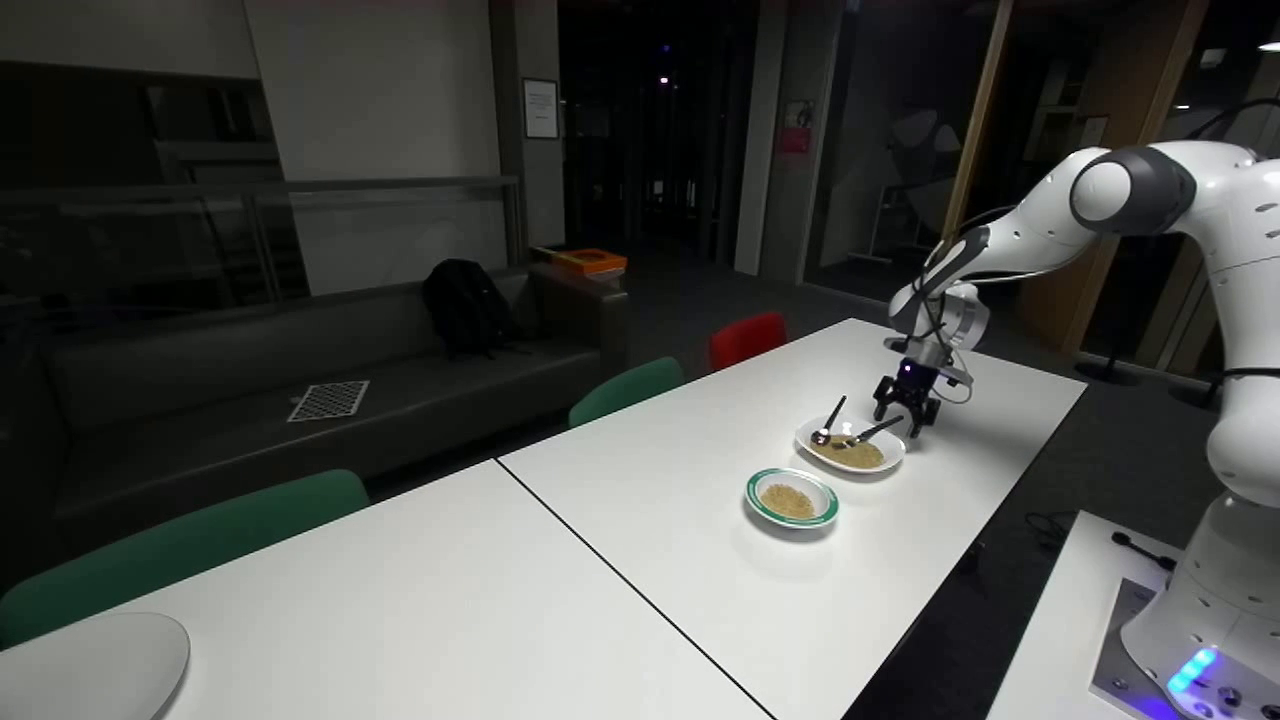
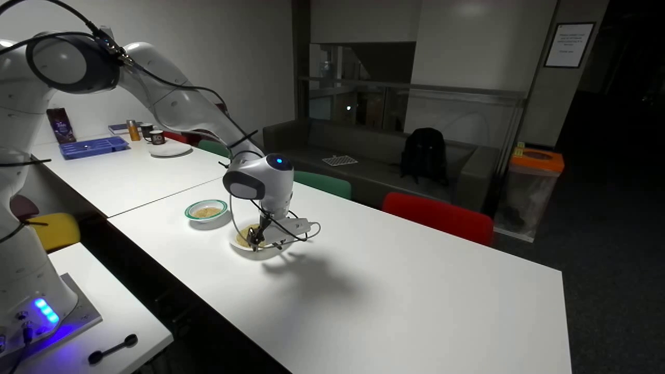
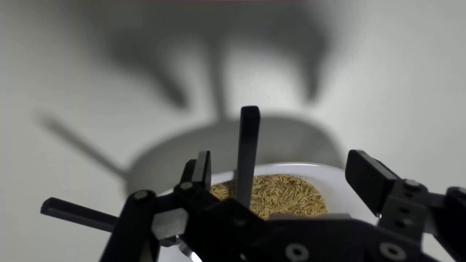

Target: Use the fork to stir the bowl

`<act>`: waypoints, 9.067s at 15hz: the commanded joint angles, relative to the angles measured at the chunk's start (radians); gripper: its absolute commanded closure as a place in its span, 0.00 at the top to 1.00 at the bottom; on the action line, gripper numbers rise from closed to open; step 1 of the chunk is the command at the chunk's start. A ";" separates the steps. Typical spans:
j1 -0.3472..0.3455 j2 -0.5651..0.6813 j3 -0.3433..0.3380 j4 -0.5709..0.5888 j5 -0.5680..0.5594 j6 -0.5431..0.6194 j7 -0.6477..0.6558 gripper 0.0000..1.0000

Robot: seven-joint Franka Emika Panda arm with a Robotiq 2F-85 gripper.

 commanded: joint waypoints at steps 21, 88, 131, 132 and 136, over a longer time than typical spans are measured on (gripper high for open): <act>-0.029 0.041 0.016 0.084 -0.067 0.005 0.105 0.76; -0.006 0.011 0.007 0.117 -0.230 -0.030 0.254 0.03; 0.304 -0.425 -0.148 -0.246 -1.308 0.175 1.157 0.11; 0.304 -0.425 -0.148 -0.246 -1.308 0.175 1.157 0.11; 0.304 -0.425 -0.148 -0.246 -1.308 0.175 1.157 0.11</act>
